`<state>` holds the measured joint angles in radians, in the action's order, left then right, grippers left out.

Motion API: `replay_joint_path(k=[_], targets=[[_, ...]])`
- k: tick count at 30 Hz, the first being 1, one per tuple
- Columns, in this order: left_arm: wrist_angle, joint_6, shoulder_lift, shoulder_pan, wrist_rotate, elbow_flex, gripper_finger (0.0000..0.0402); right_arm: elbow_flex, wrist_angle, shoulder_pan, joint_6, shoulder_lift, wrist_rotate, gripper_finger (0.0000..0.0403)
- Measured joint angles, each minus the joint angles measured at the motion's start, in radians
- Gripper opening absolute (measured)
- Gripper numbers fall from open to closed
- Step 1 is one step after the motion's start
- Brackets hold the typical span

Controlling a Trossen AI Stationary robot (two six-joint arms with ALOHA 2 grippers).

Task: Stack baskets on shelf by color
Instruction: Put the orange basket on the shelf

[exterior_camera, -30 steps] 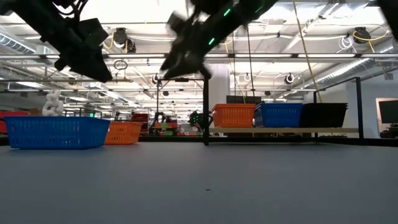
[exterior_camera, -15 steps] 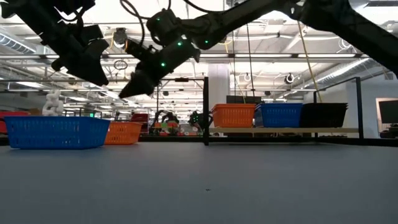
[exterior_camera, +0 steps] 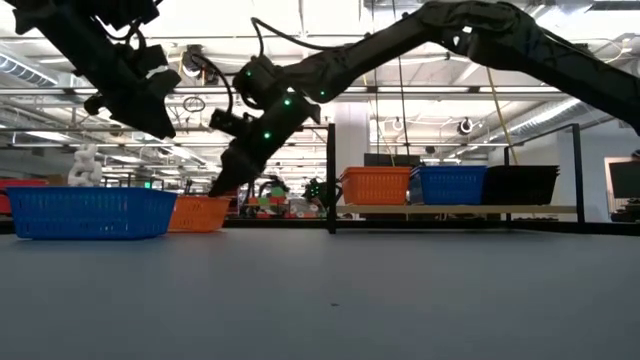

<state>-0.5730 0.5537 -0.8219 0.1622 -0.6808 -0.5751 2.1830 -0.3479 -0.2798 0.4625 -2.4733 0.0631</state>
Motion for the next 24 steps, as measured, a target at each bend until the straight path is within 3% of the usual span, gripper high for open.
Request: replay_joint_path(k=[10,24], targets=[[0.001,-0.010,0.000,0.029,0.001,0.000,0.0127,-0.011,0.020,0.005,-0.005,0.000,0.151,0.0130],[0.001,-0.012,0.000,0.028,0.021,0.000,0.0127,-0.014,0.019,-0.008,-0.076,-0.016,0.093,0.0126]])
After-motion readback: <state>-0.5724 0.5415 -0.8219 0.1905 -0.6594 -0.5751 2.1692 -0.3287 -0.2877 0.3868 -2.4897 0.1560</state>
